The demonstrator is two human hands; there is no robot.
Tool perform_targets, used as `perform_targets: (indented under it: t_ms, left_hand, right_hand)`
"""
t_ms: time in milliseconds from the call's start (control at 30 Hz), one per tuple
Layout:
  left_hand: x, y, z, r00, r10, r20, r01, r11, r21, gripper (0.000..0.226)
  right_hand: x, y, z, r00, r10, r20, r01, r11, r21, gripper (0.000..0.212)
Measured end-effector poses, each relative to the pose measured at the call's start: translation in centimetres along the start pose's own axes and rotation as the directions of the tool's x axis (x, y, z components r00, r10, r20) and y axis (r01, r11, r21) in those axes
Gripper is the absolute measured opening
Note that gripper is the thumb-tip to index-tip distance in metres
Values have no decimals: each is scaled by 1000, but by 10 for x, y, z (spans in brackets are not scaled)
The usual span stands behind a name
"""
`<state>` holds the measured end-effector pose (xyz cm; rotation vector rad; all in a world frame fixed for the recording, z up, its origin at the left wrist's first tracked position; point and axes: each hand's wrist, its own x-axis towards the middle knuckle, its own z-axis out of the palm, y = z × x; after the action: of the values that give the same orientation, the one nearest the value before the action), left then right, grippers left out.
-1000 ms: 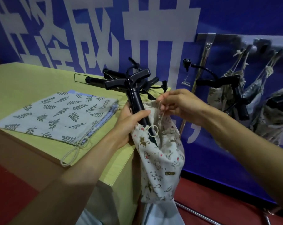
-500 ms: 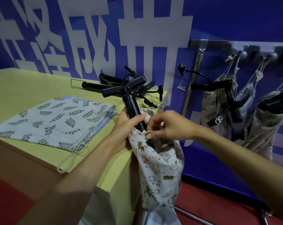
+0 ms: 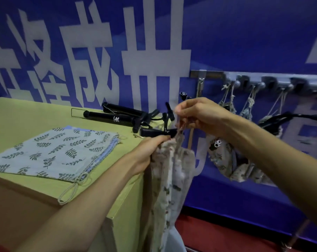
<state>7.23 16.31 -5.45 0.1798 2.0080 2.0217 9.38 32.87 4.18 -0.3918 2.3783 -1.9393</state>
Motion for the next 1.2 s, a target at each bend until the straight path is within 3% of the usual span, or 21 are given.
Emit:
perform_targets:
  t_ms: [133,267,367,400,467,533,600,667,833,933,1000,1100,1200]
  left_hand:
    - [-17,12,19,995,-65,69,39,943,332,32]
    - [-35,42,6,995,-103,0,67,652,755,53]
    - [-42,60,-6,957,286,-40,-100,458,883,29]
    - [-48,65,-2,925,381,10,-208,483,851,26]
    - [-55,66,19,916,356,184,-386,661,643,40]
    - [-55,55,50,917,279,286,-390,783,486,47]
    - [-48,41,80,914,300,272,-389,838,382,41]
    - [-38,30,102,896,382,227,-441,828,346,14]
    - [-17,13,129,877,431,210,-453,600,659,29]
    - [-18,11,139,852,477,214,-427,397,812,20]
    - [-18,17,144,855,485,184,-385,357,851,20]
    - [-17,31,147,925,307,223,-347,446,825,21]
    - [-30,52,146,911,213,352,-390,725,569,16]
  right_hand:
    - [-17,-18,-6,998,-17,-67,8,991,-130,6]
    - [-31,-29,-5,998,-43,-49,27,956,-291,7]
    - [-32,-32,-3,998,-32,-61,15,965,-263,12]
    - [-32,-32,-2,997,-31,-68,13,970,-244,13]
    - [-32,-34,-5,998,-17,-64,5,983,-185,14]
    - [-35,-39,-10,998,-5,-63,-4,989,-147,15]
    - [-43,-43,-18,997,-11,-82,0,991,-135,15]
    - [-51,-46,-24,995,-8,-98,-2,995,-101,16]
    - [-67,-51,-50,995,52,-88,-63,989,-134,13]
    - [-79,-55,-65,993,45,-108,-69,971,-228,5]
    - [-86,-56,-69,993,4,-115,-36,960,-279,2]
    - [-90,-56,-78,986,-64,-151,2,925,-380,8]
    - [-96,-57,-89,973,-109,-202,10,900,-437,10]
